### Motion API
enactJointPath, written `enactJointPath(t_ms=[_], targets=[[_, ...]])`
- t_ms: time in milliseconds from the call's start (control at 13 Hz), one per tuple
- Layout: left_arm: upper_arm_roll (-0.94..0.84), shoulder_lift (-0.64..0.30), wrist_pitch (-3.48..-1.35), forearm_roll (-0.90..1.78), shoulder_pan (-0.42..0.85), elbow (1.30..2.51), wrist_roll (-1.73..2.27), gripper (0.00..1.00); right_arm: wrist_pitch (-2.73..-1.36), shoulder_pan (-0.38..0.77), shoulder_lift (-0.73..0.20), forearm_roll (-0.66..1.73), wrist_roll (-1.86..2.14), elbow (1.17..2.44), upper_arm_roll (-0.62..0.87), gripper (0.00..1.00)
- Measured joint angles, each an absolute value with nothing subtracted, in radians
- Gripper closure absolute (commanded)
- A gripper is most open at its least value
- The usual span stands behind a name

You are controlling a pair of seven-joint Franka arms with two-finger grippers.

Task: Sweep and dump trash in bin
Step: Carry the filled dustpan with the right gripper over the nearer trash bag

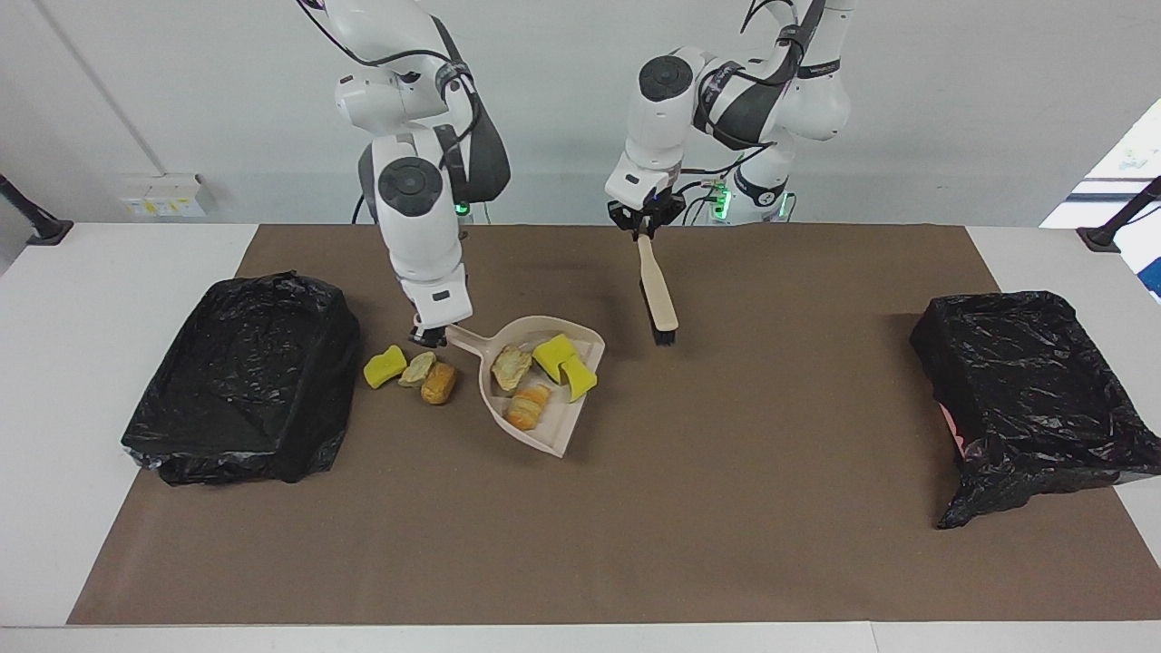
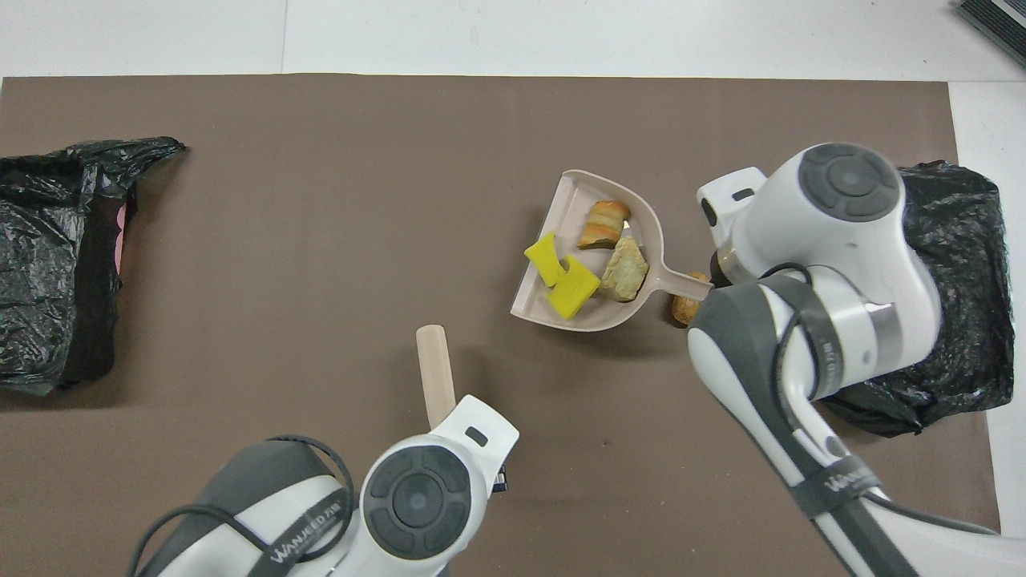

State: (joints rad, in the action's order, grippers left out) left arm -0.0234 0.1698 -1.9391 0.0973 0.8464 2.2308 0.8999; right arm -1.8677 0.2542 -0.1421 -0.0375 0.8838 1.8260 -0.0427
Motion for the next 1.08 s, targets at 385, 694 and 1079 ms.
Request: enactJointPath(t_ms=[385, 694, 1079], targets=[[-0.030, 0.209, -2.075, 0.097, 1.037, 2.358, 1.061, 1.00, -1.773, 0.066, -0.086, 0.011, 0.957, 1.732, -0.048, 1.00], [-0.032, 0.214, -2.215, 0.097, 1.101, 2.496, 1.091, 1.00, -1.712, -0.152, -0.085, 0.056, 1.194, 1.700, -0.053, 1.00], [-0.030, 0.227, -2.254, 0.097, 1.101, 2.543, 1.086, 0.56, -1.697, -0.348, -0.084, -0.067, 1.442, 1.692, -0.074, 1.00]])
